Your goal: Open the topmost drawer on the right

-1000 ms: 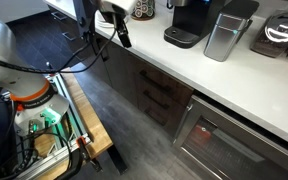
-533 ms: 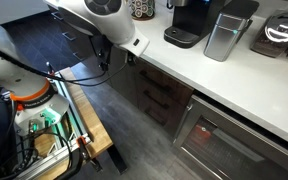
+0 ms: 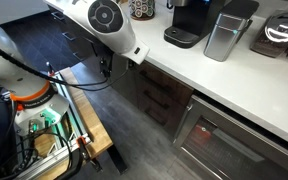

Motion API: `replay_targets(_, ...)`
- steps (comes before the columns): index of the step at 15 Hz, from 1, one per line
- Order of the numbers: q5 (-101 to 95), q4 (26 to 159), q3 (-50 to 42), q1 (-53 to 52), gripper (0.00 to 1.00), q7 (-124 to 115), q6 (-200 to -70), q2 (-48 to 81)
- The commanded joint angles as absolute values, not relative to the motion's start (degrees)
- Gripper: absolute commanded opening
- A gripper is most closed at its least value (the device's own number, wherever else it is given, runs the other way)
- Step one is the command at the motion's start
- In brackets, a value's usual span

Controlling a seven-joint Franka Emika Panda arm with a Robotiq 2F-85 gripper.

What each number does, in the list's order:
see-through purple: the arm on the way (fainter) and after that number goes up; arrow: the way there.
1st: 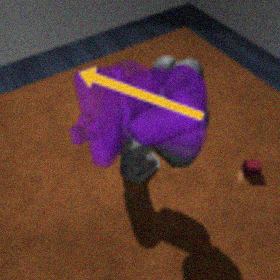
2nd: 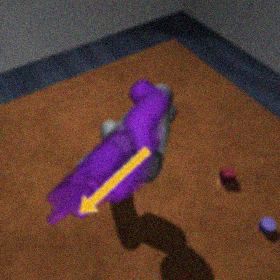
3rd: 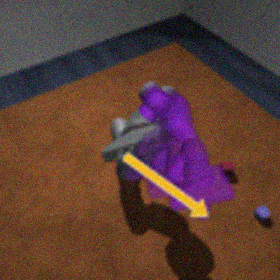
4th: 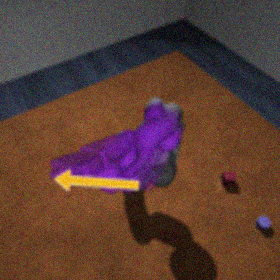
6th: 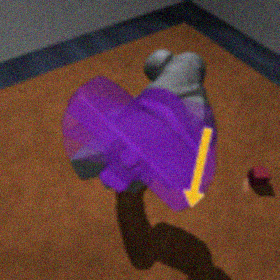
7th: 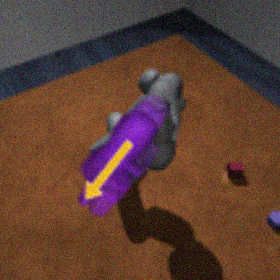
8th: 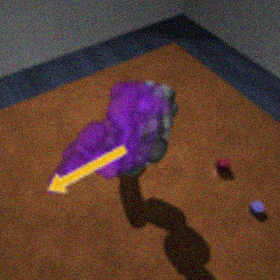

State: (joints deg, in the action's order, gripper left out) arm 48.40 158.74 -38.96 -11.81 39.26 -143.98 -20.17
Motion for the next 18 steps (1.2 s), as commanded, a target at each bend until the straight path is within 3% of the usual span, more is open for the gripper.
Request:
replay_targets(1,48.4,158.7,-39.0,-11.8,1.0,39.3,-144.0,-20.2)
replay_targets(8,62.3,150.4,-54.3,-16.3,1.0,52.2,-127.0,-2.7)
replay_targets(11,70.1,148.1,-56.2,-16.7,1.0,57.4,-116.3,6.5)
replay_targets(12,73.0,147.8,-46.7,-7.5,1.0,58.5,-113.6,9.5)
replay_targets(15,77.5,144.2,-37.0,0.4,1.0,60.2,-109.1,17.6)
replay_targets(16,73.3,147.9,-36.2,1.6,1.0,57.6,-114.0,9.0)
replay_targets(18,74.8,145.9,-32.5,4.3,1.0,58.3,-112.6,13.7)
